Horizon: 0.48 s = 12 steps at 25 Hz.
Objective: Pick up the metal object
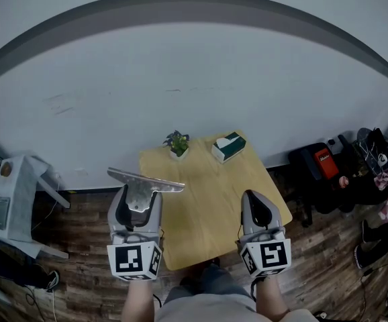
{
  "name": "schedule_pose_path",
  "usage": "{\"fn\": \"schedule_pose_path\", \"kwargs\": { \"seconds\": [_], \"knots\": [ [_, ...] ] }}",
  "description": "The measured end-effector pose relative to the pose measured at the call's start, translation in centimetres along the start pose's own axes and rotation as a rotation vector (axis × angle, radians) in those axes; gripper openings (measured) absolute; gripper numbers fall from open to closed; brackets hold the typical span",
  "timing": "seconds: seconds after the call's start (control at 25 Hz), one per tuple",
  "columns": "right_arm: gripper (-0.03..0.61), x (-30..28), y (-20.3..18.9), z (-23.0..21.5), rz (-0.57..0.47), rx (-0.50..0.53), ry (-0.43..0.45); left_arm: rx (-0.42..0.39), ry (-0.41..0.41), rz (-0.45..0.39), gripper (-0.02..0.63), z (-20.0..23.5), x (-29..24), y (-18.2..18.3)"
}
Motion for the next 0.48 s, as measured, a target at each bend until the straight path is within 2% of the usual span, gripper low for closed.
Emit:
{"fn": "schedule_pose_path", "kwargs": {
  "seconds": [0.48],
  "knots": [
    [0.002,0.42,0.14,-0.14,0.001,0.004,-0.005,0.005,0.006,-0.002,0.304,0.05,0.28,0.01]
  ]
}}
Point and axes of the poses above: the fingertips, and each gripper's own axes: x backward along the fingers, z to its left, y out of its top, the point moved 7 cm from there along x, backward along the fingers, and after that the axes turned 5 degrees about -x, right-handed, at the moved point
